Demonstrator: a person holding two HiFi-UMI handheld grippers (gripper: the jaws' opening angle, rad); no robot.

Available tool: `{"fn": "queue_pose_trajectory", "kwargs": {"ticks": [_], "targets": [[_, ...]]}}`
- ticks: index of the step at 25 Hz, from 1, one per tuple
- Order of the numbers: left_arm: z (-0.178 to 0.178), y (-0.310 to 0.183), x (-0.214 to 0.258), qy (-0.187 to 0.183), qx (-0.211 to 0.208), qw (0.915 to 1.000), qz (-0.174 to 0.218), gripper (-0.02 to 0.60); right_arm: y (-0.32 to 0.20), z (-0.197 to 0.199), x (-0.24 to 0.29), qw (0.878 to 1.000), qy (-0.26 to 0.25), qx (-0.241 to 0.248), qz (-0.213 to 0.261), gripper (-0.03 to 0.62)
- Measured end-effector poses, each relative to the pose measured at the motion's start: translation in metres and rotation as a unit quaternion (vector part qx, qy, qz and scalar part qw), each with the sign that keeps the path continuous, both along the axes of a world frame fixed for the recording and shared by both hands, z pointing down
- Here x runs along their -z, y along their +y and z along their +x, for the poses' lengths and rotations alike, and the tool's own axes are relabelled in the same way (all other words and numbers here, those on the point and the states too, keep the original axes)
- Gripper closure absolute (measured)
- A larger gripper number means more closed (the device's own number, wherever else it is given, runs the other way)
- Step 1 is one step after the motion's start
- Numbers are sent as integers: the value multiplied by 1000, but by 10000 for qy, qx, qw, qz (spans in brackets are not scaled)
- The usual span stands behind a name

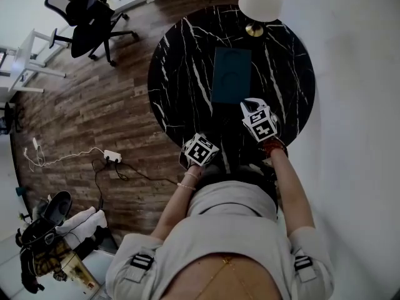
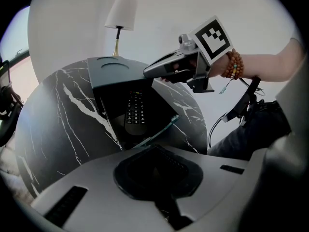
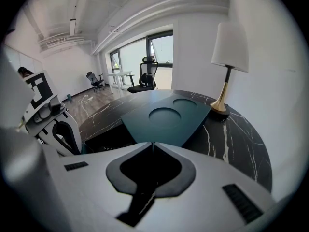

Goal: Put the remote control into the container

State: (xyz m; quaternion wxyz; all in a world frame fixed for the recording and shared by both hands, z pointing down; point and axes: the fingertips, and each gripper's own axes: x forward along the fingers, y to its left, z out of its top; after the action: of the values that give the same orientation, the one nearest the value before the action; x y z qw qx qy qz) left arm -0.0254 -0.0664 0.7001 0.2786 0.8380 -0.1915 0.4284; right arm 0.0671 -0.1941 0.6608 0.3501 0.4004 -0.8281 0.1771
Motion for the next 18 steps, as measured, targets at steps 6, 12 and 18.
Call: {"fn": "queue_pose_trajectory", "kwargs": {"ticks": [6, 12, 18], "targets": [[1, -6, 0, -13, 5, 10000, -7, 575, 1, 1, 2, 10000, 39, 6, -8, 582], [4, -12, 1, -7, -37, 10000, 20, 575, 2, 0, 2, 10000, 57, -5, -50, 582], [7, -20, 4, 22, -65, 10000, 65, 575, 2, 0, 4, 9999, 142, 42, -11, 582]]}}
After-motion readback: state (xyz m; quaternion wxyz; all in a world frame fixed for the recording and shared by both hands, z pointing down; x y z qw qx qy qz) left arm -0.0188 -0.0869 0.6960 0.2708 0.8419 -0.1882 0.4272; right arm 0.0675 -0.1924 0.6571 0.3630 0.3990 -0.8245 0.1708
